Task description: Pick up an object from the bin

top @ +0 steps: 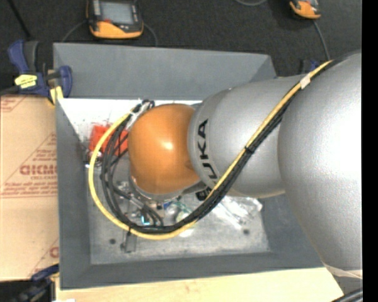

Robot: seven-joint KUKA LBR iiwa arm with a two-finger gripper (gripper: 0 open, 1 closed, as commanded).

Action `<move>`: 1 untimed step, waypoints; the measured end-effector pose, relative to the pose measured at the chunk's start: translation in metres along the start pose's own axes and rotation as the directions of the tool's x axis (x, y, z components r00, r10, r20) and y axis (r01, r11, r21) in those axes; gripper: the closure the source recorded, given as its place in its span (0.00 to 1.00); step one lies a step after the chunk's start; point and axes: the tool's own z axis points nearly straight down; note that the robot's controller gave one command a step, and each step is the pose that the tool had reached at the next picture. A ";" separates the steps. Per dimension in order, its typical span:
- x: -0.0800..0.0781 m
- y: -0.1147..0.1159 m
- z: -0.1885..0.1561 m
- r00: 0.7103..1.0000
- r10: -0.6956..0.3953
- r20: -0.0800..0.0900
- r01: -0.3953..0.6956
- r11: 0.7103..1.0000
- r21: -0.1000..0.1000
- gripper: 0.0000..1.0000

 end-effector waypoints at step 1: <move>-0.046 -0.047 0.054 0.994 0.106 0.004 -0.106 0.994 0.002 0.00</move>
Offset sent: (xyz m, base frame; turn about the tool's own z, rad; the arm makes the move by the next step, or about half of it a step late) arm 0.0453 -0.0431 -0.0524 0.1010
